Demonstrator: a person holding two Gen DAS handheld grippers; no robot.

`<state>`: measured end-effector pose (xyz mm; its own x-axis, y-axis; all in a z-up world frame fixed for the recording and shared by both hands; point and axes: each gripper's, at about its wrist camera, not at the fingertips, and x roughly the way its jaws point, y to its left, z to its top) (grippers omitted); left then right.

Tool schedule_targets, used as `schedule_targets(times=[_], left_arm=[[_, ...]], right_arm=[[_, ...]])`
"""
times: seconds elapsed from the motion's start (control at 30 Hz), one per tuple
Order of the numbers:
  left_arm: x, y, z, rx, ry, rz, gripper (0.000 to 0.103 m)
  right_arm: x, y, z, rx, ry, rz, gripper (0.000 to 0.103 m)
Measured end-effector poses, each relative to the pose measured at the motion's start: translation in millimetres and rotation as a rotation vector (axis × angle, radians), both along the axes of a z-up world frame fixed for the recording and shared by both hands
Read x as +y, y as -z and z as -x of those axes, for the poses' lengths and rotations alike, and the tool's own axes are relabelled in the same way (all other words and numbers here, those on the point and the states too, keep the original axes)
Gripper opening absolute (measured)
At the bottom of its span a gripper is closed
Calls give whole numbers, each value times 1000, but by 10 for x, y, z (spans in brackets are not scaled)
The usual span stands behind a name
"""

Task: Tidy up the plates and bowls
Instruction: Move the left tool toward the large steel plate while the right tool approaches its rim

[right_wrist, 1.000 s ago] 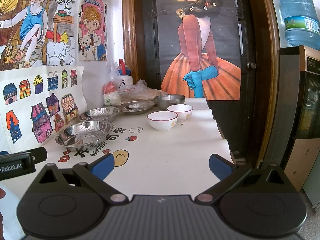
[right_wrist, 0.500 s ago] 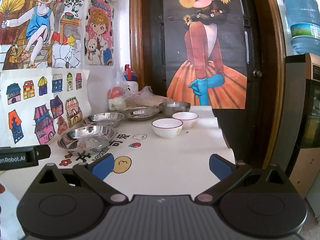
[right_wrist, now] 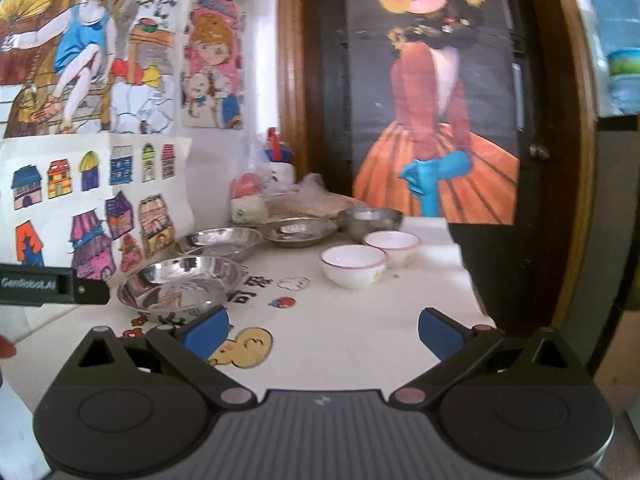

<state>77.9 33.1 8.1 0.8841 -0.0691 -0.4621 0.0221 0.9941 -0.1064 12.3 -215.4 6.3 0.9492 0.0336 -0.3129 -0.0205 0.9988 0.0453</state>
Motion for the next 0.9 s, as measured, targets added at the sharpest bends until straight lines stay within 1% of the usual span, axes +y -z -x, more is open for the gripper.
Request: schedule_targets(times=[0.17,0.37,0.43,0.5,0.67,0.8,0.87,0.9], left_arm=[[96,-28,-267,38,-2,22,102],[171,14,-625,84,-12,45,102],[209,27,-717,88,-15,67,100],[243,35,-807,93,-24,86,100],[261,68,-1004,101,-50,82,100],[246,114,-1134,115,-57,64,99],[238,130,-1188,124,-53,66,97],[241,139,-1216,129,-51,68,96]], right_arm=[[-36,-70,-291,44,-92,-9,103],[-3,-123,-745,125,-171,20,103],[29,-123,-884,137,-219,18,103],[56,-122,-1022,143,-262,5,103],[120,-84,-1412,185,-326,-16,102],[181,-26,-1698,228,-370,-22,97],[210,14,-1812,251,-389,-30,91],[231,34,-1864,265,-397,-31,90]])
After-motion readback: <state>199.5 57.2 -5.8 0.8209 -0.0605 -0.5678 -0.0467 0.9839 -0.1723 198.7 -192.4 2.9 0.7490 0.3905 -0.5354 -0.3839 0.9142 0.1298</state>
